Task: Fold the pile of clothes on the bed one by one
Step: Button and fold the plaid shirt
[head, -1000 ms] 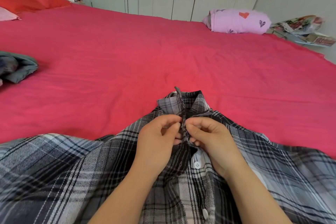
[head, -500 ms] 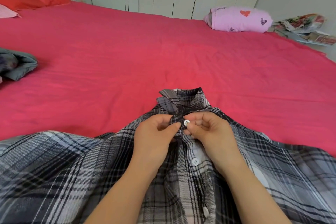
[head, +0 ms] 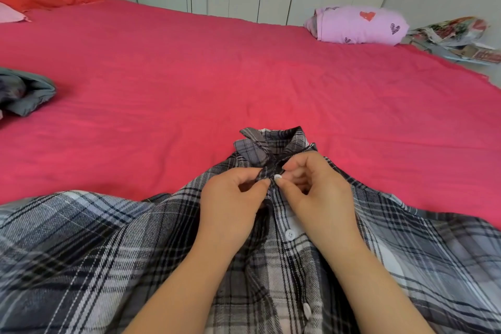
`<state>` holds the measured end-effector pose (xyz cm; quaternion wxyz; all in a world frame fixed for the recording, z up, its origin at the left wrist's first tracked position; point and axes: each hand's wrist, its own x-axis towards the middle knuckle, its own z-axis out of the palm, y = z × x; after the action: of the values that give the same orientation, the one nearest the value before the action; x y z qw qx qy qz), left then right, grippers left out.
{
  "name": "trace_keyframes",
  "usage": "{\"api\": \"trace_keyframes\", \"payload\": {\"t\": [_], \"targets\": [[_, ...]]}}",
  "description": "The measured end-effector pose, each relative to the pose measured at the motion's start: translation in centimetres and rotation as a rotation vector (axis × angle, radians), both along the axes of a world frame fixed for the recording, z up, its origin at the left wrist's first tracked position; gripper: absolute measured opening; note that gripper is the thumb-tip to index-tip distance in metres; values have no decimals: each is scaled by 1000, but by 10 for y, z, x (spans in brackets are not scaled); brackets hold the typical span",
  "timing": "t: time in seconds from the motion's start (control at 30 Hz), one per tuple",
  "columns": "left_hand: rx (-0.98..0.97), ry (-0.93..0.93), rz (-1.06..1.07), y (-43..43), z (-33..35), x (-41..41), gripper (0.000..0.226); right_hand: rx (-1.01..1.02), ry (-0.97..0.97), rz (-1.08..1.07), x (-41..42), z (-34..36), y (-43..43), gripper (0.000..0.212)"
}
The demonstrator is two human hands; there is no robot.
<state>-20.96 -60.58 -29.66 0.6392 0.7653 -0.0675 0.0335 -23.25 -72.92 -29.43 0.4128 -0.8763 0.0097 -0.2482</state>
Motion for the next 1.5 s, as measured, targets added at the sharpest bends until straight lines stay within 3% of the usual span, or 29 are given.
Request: {"api": "trace_keyframes", "payload": {"t": [0.17, 0.37, 0.6, 0.7, 0.87, 1.0, 1.13, 1.23, 1.5], "targets": [[170, -120, 37, 1, 0, 0, 35, -108, -29, 10, -1, 0, 1, 26], [378, -295, 113, 2, -2, 3, 6, -225, -90, 10, -2, 1, 0, 28], [471, -311, 119, 0, -2, 1, 10, -289, -44, 36, -1, -4, 5, 21], [359, -219, 82, -2, -1, 0, 11, -285, -39, 7, 0, -4, 4, 22], [-148, 103, 11, -4, 2, -1, 17, -292, -54, -10, 0, -5, 4, 23], [-255, 131, 30, -2, 4, 0, 21, -343, -91, -34, 4, -9, 6, 21], [-42, 11, 36, -5, 0, 0, 16, -353, -144, -72, 5, -11, 8, 15], [210, -121, 68, -4, -4, 0, 9, -167, -24, -39, 2, -6, 8, 27], [300, -177, 133, 0, -5, 4, 7, -79, -14, 50, -1, -2, 8, 35]]}}
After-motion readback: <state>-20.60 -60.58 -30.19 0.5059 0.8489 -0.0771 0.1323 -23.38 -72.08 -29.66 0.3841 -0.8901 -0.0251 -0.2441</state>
